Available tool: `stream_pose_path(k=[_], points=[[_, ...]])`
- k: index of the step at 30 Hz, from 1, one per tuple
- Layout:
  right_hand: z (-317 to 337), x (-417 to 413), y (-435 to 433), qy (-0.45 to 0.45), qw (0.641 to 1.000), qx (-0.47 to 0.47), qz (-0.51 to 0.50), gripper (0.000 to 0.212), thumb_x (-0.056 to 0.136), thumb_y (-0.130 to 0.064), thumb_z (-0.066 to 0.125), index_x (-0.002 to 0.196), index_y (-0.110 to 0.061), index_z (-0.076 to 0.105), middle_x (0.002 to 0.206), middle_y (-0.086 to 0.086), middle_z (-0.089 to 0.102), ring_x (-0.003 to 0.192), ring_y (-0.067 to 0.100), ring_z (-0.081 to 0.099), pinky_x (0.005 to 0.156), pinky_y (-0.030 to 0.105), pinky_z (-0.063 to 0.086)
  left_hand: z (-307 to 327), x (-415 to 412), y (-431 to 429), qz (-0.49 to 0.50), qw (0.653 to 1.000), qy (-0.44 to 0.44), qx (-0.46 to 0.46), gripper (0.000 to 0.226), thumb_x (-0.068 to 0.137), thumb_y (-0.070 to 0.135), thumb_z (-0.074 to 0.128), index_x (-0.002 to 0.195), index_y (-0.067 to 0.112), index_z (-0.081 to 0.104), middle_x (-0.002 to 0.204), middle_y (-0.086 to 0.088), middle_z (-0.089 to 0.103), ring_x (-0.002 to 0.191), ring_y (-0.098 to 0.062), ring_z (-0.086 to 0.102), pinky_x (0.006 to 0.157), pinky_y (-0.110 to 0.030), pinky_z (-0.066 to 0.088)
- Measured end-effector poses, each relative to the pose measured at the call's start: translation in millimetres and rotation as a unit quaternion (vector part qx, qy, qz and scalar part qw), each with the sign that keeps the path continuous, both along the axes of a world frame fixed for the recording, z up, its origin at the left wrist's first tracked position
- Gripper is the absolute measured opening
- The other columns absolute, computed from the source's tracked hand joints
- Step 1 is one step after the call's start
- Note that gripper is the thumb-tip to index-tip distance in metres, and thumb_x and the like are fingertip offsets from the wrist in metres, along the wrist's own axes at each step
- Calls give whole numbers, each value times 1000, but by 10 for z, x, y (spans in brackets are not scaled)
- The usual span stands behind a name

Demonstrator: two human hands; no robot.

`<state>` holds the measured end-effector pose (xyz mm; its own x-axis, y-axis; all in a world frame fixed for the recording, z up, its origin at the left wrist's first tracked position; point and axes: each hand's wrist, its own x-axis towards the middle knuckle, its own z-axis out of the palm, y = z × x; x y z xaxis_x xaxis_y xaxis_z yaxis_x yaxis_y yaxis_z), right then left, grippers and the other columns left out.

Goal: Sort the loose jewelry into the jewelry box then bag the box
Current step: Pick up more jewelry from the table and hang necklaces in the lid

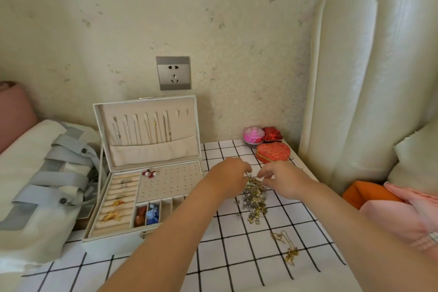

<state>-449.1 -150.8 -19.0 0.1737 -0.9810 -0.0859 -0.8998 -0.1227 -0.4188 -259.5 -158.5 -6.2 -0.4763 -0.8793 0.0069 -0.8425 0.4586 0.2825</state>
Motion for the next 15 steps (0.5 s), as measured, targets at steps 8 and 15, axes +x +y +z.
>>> stream_pose_path(k=[8,15], points=[[-48,-21,-131,0,1000,-11,24,18,86,-28,75,104,-28,77,99,-10,72,90,8,64,81,30,53,-232,-88,-116,-23,999,-37,17,44,96,26,52,140,28,50,124,-5,49,124,-23,39,99,-46,44],[-41,-3,-173,-20,1000,4,4,12,84,-26,79,96,-24,79,91,-11,73,88,9,66,83,32,56,-216,-8,-169,17,1000,-16,8,28,93,35,57,117,24,67,111,-1,58,107,-20,54,89,-40,51]])
